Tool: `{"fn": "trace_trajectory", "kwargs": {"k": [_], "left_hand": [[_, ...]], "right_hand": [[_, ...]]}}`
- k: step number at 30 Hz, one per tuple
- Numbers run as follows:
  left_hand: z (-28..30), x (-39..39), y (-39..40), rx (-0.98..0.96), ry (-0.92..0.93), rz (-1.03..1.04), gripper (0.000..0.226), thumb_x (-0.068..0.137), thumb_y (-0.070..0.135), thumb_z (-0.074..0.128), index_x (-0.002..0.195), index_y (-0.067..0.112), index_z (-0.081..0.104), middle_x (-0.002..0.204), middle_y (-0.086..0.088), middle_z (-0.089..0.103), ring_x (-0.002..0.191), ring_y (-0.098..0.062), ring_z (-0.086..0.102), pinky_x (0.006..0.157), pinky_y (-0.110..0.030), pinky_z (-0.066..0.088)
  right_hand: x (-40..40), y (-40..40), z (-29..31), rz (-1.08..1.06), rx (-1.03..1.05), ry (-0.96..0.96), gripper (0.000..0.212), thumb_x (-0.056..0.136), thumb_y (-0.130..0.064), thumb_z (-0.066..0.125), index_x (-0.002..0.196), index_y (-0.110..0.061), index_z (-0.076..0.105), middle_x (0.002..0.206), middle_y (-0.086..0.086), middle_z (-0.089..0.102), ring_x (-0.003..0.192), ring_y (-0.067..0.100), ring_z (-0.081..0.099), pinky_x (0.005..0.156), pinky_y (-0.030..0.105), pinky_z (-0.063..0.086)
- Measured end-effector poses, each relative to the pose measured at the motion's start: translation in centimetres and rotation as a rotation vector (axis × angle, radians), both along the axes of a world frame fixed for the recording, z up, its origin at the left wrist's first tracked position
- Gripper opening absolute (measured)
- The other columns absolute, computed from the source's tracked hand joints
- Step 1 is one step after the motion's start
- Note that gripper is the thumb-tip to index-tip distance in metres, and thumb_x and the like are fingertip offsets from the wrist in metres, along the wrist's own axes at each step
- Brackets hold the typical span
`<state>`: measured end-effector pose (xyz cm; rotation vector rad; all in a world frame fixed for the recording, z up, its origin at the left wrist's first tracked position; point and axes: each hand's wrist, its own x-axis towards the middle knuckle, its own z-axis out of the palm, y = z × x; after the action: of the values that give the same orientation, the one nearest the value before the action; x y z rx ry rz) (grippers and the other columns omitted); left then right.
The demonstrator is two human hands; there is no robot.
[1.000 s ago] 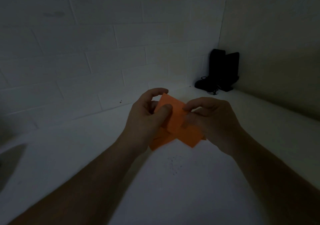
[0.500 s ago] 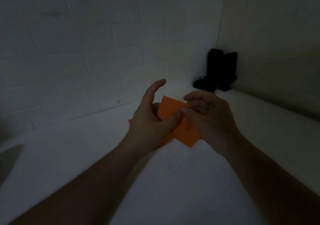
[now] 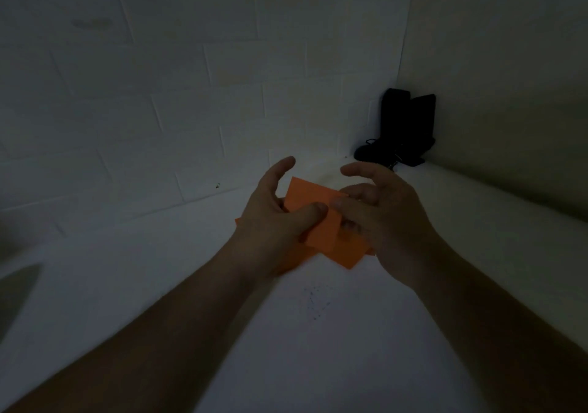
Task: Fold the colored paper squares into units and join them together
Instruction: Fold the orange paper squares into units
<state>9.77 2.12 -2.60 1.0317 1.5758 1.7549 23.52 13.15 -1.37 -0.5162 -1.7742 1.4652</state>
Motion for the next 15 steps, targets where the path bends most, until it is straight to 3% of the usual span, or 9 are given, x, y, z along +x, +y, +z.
{"fn": "trace_trajectory", "kwargs": {"k": [4,8,15], "left_hand": [[0.16,-0.1,-0.07,-0.028,0.009,0.011,0.08,0.09,0.006,0.076,0.15,0.04,0.037,0.097,-0.032,0.071,0.087,-0.045,0.073,0.083,-0.052,0.063],[0.22,-0.1,-0.02,-0.046,0.008,0.044,0.08,0.088,0.008,0.078,0.149,0.043,0.039,0.096,-0.028,0.073,0.089,-0.044,0.074,0.085,-0.057,0.061],[0.57,-0.09,-0.22,-0.043,-0.002,0.105,0.079,0.088,0.011,0.079,0.15,0.042,0.04,0.094,-0.016,0.076,0.084,-0.033,0.077,0.083,-0.053,0.063]], "right_hand": [[0.04,0.48,-0.08,0.003,-0.007,0.023,0.042,0.084,0.0,0.072,0.116,-0.026,0.064,0.075,0.003,0.072,0.074,0.022,0.068,0.076,0.048,0.057],[-0.01,0.6,-0.23,0.045,-0.105,0.066,0.041,0.085,0.003,0.069,0.116,-0.023,0.065,0.072,0.013,0.065,0.076,0.028,0.064,0.088,0.06,0.055],[-0.04,0.93,-0.41,0.039,-0.152,0.075,0.036,0.087,0.005,0.067,0.114,-0.017,0.066,0.062,0.005,0.06,0.073,0.025,0.062,0.091,0.059,0.053]]}}
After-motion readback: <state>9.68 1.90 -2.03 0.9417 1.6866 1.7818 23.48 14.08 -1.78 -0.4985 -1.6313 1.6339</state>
